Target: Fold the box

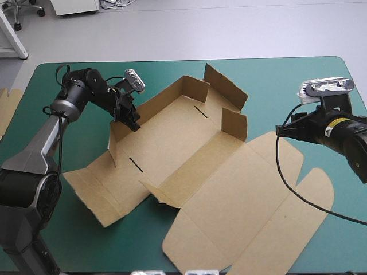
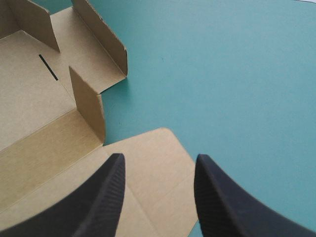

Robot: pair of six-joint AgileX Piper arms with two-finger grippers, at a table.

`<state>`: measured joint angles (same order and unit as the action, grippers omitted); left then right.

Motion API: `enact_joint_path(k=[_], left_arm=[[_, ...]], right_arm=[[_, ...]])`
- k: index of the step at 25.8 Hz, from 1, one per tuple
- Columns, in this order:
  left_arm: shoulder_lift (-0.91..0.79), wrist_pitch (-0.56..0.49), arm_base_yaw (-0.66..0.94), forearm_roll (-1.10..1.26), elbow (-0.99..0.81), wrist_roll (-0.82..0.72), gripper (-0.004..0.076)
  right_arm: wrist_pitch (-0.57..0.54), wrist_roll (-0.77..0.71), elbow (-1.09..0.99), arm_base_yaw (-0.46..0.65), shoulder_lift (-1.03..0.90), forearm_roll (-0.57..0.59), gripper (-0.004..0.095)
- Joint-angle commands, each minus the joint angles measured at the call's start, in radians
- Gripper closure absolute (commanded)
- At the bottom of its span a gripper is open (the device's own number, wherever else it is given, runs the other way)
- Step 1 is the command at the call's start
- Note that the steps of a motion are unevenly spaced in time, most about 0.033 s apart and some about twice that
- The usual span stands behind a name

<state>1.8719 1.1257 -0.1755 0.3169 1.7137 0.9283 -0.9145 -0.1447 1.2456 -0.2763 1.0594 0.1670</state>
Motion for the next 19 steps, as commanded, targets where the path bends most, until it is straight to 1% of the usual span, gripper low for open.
enact_joint_path(k=[1,3,5,7,10,11,13,15,17,18,19], left_arm=[[0.011,0.095,-0.005,-0.033,0.136,0.141,0.0711],[0.035,0.12,-0.005,-0.033,0.203,0.256,0.0711],[0.051,0.106,-0.005,-0.033,0.255,0.337,0.0712],[0.057,0.062,-0.005,-0.033,0.289,0.351,0.0712],[0.057,-0.088,-0.005,-0.029,0.305,0.36,0.0712],[0.057,-0.123,-0.007,-0.017,0.31,0.355,0.0712],[0.057,-0.143,-0.019,-0.008,0.322,0.355,0.0712],[0.051,-0.138,-0.072,-0.079,0.322,0.328,0.0724],[0.037,-0.145,-0.14,-0.175,0.322,0.216,0.0734],[0.017,-0.163,-0.178,-0.212,0.318,0.124,0.0734],[0.001,-0.168,-0.191,-0.226,0.31,0.106,0.0734]], right_arm=[[0.054,0.025,0.034,0.005,-0.013,-0.009,0.0494],[0.054,0.027,0.034,0.005,-0.013,-0.01,0.0494],[0.054,0.029,0.034,0.005,-0.013,-0.01,0.0494],[0.054,0.033,0.034,0.005,-0.013,-0.01,0.0494],[0.063,0.035,0.034,0.005,-0.013,-0.014,0.0494],[0.066,0.04,0.034,0.005,-0.013,-0.014,0.0494],[0.076,0.044,0.034,0.005,-0.013,-0.014,0.0494],[0.093,0.044,0.034,0.005,-0.013,-0.018,0.0494],[0.098,0.047,0.034,0.005,-0.013,-0.018,0.0494],[0.096,0.048,0.034,0.005,-0.013,-0.009,0.0494],[0.098,0.048,0.034,0.005,-0.013,0.005,0.0494]])
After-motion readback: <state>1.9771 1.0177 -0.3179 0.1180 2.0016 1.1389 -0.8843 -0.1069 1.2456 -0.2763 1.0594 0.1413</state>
